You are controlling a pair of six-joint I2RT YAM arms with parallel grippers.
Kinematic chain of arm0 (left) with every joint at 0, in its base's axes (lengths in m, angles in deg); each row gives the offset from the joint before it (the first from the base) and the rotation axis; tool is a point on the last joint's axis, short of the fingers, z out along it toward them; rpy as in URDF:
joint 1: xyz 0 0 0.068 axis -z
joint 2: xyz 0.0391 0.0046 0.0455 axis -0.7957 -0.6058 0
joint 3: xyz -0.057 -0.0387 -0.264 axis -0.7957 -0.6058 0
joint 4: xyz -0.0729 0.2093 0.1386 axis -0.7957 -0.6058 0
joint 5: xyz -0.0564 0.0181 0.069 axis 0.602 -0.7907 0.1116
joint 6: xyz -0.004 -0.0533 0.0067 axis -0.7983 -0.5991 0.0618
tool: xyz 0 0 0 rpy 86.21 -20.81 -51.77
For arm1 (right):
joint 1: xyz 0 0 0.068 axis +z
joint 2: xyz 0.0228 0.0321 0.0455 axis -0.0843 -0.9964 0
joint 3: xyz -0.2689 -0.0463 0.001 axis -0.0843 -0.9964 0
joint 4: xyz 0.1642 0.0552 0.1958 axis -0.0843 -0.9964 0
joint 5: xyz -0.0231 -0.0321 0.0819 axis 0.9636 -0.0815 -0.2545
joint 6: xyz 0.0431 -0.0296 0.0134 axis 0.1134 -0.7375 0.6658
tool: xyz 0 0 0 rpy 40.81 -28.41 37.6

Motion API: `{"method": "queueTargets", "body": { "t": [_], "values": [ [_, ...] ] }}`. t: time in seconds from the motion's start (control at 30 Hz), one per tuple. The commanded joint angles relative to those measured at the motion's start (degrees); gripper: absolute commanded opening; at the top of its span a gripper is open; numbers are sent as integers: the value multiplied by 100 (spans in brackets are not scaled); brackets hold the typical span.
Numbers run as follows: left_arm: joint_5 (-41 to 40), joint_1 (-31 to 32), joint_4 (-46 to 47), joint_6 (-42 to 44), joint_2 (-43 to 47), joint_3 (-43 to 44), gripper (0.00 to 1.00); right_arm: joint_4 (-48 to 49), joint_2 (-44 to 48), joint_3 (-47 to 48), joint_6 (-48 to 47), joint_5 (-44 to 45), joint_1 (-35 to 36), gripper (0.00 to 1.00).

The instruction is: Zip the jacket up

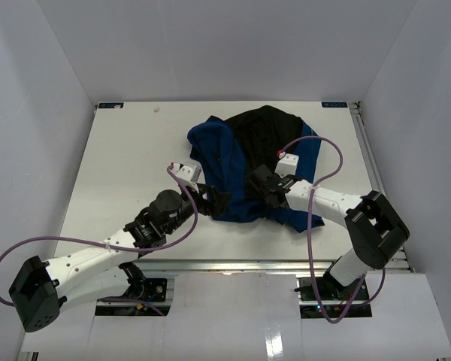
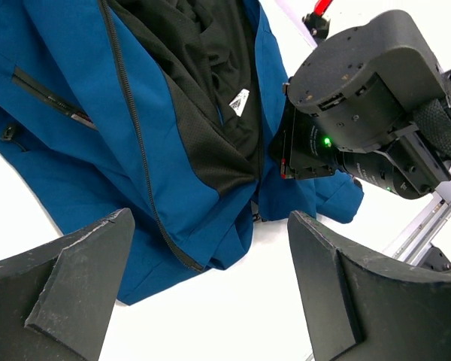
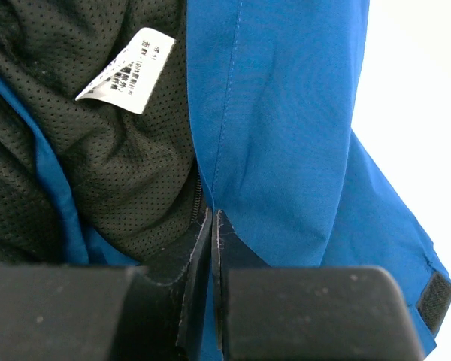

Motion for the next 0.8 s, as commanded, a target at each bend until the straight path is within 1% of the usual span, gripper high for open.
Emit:
{"method": "queueTargets", "body": {
  "t": [0.0, 0.07, 0.13, 0.23, 0.33, 0.4, 0.5, 0.67, 0.77],
  "values": [
    [431, -18, 370, 0, 135, -178, 94, 913, 712, -605, -800, -145, -93, 8],
    [881, -25, 457, -71, -7, -157, 94, 1464, 1141, -1005, -1273, -409, -143, 8],
    [1124, -30, 353, -100, -322, 55, 92, 2059, 1633, -1285, -1840, -687, -159, 8],
    [1488, -30, 239, -95, -579, 314, 89, 2721, 2245, -1831, -2436, -1024, -166, 8],
    [1665, -57, 392, -92, -616, 361, 90, 3345, 2855, -2258, -2953, -1609, -228, 8],
    [1957, -94, 371, -62, -765, 480, 92, 3855, 3201, -2529, -3142, -2067, -265, 8],
    [2394, -135, 302, -23, -1145, 677, 92, 4096, 3677, -2839, -3326, -2632, -301, 8],
    [2763, -218, 412, -1, -1804, 849, 91, 4279, 4482, -3324, -3382, -3101, -370, 8],
    [3177, -280, 543, 47, -2244, 1033, 91, 4415, 4943, -3582, -3369, -3404, -390, 8]
  ]
}}
